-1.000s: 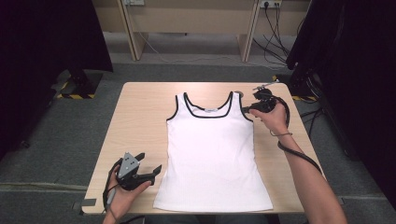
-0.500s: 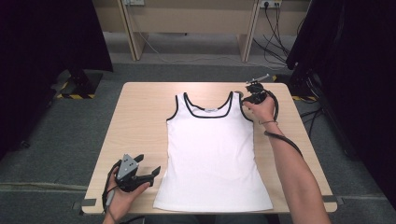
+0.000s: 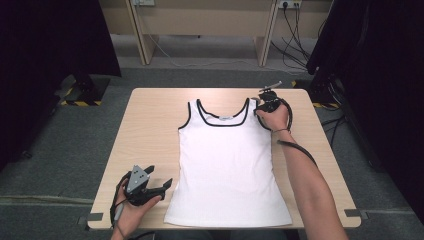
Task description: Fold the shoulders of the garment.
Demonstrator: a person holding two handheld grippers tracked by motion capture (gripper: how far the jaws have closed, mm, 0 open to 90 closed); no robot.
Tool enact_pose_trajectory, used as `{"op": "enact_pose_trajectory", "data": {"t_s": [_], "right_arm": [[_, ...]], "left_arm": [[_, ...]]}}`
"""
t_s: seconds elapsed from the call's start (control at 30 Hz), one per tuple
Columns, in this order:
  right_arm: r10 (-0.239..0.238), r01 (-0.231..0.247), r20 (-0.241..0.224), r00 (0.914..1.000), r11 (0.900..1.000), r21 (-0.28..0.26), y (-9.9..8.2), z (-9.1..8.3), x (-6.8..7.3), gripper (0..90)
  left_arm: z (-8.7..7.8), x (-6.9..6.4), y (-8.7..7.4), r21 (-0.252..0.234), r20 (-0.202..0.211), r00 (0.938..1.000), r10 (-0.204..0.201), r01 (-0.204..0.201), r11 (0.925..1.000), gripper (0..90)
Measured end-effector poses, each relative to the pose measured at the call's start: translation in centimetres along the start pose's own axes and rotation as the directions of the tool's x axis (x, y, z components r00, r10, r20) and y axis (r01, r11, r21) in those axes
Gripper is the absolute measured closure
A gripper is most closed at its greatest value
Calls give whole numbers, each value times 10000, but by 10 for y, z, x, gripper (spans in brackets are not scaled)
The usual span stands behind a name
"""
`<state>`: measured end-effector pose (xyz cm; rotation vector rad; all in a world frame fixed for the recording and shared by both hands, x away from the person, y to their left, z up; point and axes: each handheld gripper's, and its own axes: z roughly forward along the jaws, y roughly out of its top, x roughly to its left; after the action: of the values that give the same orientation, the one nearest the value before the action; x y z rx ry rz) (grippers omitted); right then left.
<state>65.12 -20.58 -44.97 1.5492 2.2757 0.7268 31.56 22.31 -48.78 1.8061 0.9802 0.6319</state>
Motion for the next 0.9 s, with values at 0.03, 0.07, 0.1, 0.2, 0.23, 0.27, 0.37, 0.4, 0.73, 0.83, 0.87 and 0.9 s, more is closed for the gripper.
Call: {"op": "enact_pose_trajectory", "data": {"t_s": [0.03,0.07,0.1,0.2,0.23,0.27,0.37,0.4,0.73,0.83,0.87,0.9], "right_arm": [[-2,2,14,10000,10000,-19,0,1,0,625],[-32,32,-2,10000,10000,-21,0,2,1,625],[-20,20,12,10000,10000,-54,-1,3,2,630],[15,-14,39,10000,9998,-223,-1,4,2,647],[-36,39,108,9999,9996,-293,-2,4,3,676],[-77,84,177,9998,9992,-390,-3,5,4,706],[12,-3,135,9999,9980,-639,-5,6,5,794],[7,3,140,9999,9974,-724,-6,6,6,820],[556,-581,-322,9979,9947,-845,-6,6,7,871],[637,-701,-620,9960,9919,-1064,-5,0,5,872],[608,-673,-624,9962,9918,-1086,-5,-3,5,872],[628,-703,-681,9957,9909,-1147,-5,-5,4,872]], "left_arm": [[0,0,0,6,3,10000,-8,8,10000,187],[0,0,0,-4,-5,10000,-28,28,10000,186],[0,0,0,-21,-1,10000,-27,27,10000,186],[0,0,0,-36,4,10000,-2,2,10000,186],[0,0,0,-40,5,10000,3,-3,10000,187],[0,0,0,-40,5,10000,3,-3,10000,187],[0,0,0,-43,10,10000,26,-26,10000,187],[0,0,0,-50,7,10000,23,-23,10000,187],[0,-2,0,12,-9,9999,171,-171,9999,186],[0,-2,0,5,3,9999,145,-145,9999,186],[0,-1,0,7,0,9999,145,-145,9999,186],[0,-2,0,3,-7,9999,153,-153,9999,186]]}}
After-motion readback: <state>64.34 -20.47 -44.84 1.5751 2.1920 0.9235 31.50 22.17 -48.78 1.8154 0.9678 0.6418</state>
